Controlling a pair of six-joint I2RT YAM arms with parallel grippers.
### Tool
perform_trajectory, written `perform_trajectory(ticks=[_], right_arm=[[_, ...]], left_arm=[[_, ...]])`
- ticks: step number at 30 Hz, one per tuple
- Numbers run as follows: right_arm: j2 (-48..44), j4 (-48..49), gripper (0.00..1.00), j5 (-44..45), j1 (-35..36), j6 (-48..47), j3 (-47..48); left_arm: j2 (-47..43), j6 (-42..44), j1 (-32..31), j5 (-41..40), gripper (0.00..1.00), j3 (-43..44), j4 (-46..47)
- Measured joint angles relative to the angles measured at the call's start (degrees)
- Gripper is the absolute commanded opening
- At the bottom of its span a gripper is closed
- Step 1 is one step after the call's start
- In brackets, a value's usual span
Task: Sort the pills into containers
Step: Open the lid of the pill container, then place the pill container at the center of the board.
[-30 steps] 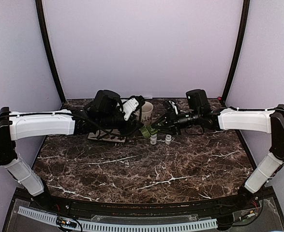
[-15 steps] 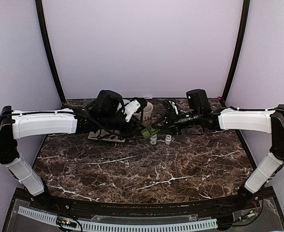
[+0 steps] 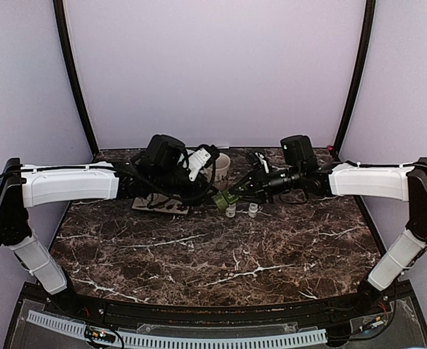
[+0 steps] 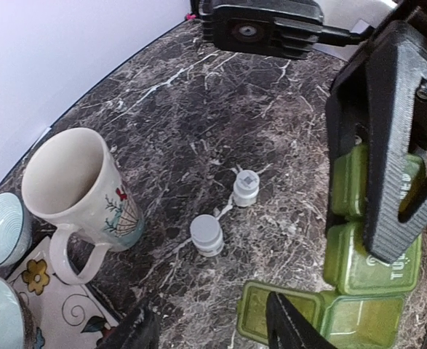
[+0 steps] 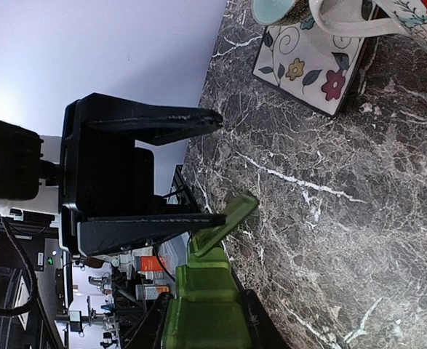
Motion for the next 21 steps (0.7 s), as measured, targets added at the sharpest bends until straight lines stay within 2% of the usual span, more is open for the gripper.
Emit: perform_trajectory(ticks=[12,21], right_arm=[[-4.87,0.09,0.0,4.39,-1.9,-0.85,-6.32],[-10.43,6.69,0.0,9.7,-7.67,3.06,-18.84]], left_arm=[[-3.96,-2.32,0.09,-11.56,0.6,-1.7,5.79],[-5.86,-2.97,0.11,-13.88,0.6,-4.85,8.44]])
